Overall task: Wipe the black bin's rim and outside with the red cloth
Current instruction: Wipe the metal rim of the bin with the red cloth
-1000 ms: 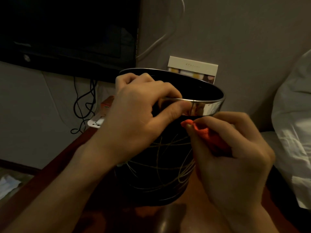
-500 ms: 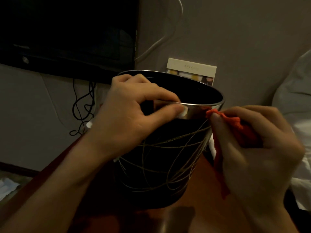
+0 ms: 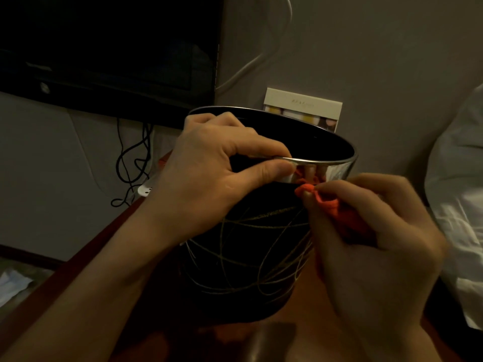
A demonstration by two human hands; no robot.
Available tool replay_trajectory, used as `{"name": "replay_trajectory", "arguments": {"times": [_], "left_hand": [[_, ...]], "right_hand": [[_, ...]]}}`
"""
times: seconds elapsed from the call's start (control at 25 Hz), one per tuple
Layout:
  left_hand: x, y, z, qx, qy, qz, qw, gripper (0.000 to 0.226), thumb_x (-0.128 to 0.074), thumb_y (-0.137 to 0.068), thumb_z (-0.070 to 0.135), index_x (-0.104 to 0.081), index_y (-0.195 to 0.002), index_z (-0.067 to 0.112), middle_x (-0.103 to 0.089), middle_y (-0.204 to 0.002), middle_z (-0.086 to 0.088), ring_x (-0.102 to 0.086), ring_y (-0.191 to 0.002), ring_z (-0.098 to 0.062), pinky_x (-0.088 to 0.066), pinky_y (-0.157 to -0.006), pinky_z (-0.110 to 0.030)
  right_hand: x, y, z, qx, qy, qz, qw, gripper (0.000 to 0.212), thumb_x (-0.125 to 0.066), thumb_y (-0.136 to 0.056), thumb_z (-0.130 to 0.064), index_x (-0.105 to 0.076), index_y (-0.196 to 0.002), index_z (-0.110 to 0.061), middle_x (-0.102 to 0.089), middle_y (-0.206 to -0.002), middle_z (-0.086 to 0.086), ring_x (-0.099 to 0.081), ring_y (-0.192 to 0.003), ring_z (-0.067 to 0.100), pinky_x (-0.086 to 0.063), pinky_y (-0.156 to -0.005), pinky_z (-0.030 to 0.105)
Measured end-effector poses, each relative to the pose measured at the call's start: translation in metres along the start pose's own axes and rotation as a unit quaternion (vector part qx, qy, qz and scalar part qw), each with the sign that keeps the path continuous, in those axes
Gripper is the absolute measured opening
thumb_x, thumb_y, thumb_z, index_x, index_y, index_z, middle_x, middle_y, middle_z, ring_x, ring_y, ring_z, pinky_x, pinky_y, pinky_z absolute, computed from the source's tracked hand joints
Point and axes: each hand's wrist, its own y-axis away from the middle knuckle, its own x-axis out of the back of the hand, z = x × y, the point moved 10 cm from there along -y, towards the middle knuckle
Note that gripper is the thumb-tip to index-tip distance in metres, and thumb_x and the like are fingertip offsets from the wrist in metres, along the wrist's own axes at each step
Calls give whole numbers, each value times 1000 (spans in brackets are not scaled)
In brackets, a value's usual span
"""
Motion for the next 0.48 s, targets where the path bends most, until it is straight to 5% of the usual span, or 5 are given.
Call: {"name": "replay_trajectory", "arguments": {"times": [0.16, 0.48], "left_hand": [[-1, 1, 1, -3, 2, -2, 1000, 13, -65, -80, 42, -61, -91, 48, -60, -96, 23, -56, -89, -1, -30, -97, -27], [0, 2, 1, -7, 2, 2, 1000, 13, -65, -81, 44, -61, -92, 48, -61, -94, 23, -56, -88, 0, -32, -96, -31]], "right_hand": [[-9, 6, -6, 10, 7, -15, 1000, 21, -79, -89, -26, -81, -101, -8, -62, -104, 2, -57, -88, 6, -41, -82, 2], [-20, 17, -15, 30, 27, -33, 999, 19, -77, -91, -27, -81, -100, -11, -66, -102, 6, -58, -83, 10, -43, -72, 15]]}}
